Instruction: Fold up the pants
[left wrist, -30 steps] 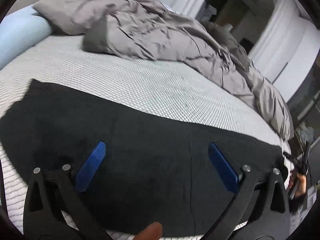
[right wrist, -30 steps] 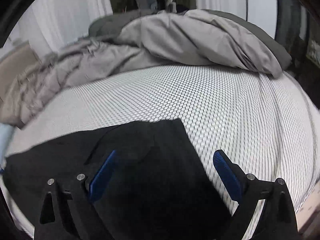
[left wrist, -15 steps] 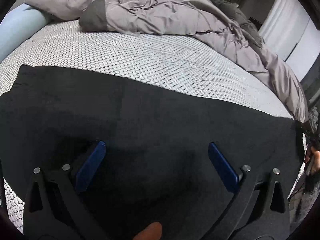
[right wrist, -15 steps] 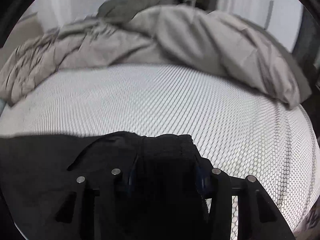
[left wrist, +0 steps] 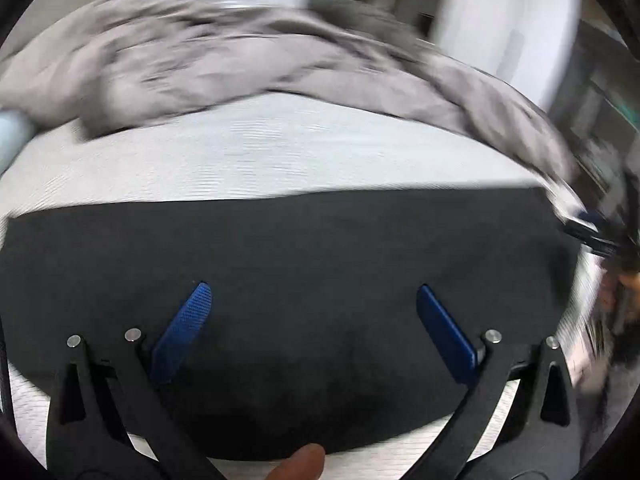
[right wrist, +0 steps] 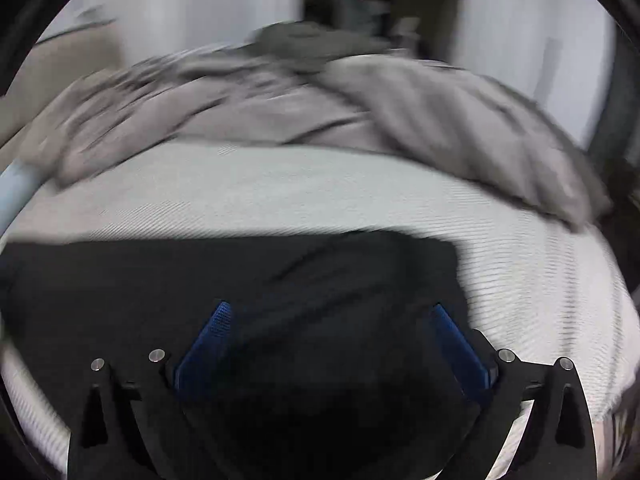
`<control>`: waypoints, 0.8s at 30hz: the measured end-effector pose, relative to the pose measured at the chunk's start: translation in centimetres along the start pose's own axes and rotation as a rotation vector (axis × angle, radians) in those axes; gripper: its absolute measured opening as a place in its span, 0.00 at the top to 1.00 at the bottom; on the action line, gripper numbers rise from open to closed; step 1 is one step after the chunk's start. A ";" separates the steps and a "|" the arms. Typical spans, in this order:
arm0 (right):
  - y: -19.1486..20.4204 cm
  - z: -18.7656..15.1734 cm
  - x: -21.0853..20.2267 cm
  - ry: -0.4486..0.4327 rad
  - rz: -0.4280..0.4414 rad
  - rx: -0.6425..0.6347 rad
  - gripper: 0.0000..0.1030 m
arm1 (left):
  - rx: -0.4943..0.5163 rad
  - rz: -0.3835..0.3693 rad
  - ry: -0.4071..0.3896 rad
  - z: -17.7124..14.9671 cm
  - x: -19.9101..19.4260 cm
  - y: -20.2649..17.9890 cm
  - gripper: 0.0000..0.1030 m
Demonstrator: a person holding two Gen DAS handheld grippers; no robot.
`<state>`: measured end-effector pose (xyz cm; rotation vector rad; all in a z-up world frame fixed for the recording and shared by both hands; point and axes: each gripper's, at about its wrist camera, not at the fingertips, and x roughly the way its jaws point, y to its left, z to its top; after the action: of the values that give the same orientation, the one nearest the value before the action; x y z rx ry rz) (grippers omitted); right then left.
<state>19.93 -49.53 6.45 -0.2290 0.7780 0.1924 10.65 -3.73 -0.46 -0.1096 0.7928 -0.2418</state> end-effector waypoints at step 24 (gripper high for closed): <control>-7.9 -7.5 -0.3 0.053 -0.300 0.080 0.02 | 0.140 -0.076 0.207 -1.7 4.8 -4.6 0.01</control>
<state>16.72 -59.19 2.58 -0.2731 0.7919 -0.1284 11.90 -9.46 -4.13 0.0179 0.9760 -0.3839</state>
